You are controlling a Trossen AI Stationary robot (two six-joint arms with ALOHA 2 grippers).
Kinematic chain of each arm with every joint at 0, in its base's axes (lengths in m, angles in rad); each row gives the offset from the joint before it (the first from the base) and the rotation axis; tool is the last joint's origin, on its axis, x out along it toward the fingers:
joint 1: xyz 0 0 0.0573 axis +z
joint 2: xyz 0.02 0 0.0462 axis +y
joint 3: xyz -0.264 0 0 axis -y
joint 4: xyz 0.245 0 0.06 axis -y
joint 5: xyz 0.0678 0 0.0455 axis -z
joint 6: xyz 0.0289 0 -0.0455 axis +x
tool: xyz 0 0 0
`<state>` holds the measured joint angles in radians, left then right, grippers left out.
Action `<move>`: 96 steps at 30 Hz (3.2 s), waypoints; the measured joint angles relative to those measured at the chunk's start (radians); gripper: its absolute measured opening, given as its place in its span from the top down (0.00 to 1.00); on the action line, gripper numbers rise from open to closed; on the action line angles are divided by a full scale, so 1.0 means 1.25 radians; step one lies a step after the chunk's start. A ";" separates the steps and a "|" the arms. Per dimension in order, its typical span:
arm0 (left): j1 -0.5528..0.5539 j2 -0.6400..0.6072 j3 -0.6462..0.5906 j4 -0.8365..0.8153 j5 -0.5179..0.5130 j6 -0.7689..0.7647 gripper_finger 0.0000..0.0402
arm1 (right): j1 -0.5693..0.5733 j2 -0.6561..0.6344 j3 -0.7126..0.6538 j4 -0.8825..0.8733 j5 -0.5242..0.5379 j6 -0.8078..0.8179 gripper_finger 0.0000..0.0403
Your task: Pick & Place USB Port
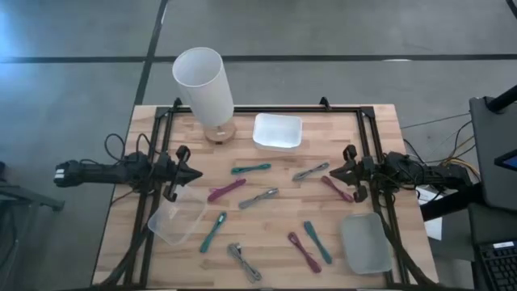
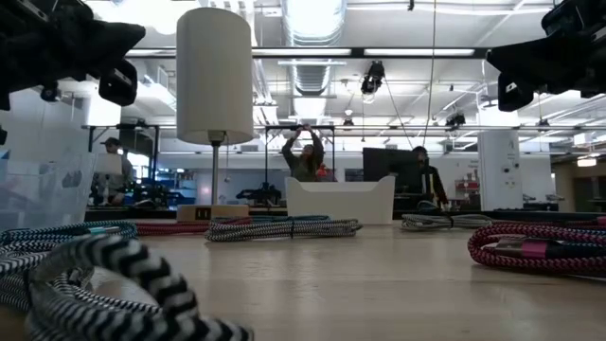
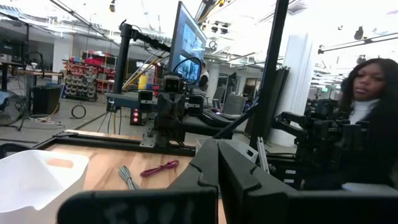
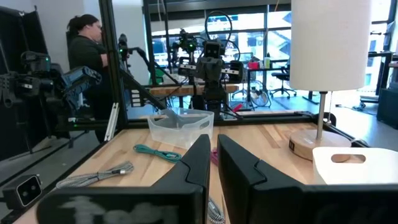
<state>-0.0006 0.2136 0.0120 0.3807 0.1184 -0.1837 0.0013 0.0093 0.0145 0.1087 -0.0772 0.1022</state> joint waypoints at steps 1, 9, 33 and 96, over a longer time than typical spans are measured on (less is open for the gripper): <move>0.000 0.000 0.000 0.000 0.000 0.000 1.00 | 0.000 0.000 0.000 0.000 0.000 0.001 0.93; 0.000 0.000 0.000 0.000 0.000 0.000 1.00 | 0.000 0.000 0.000 0.000 0.000 0.000 0.93; 0.000 0.000 0.000 0.000 0.000 0.000 1.00 | 0.000 0.000 0.000 0.000 0.000 0.000 0.93; 0.000 0.033 0.103 -0.047 -0.132 0.111 0.61 | 0.000 0.222 0.153 0.117 0.085 -0.138 0.87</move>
<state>-0.0002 0.2548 0.1409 0.3223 -0.0460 -0.0454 0.0013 0.2863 0.2062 0.2551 0.0290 -0.0701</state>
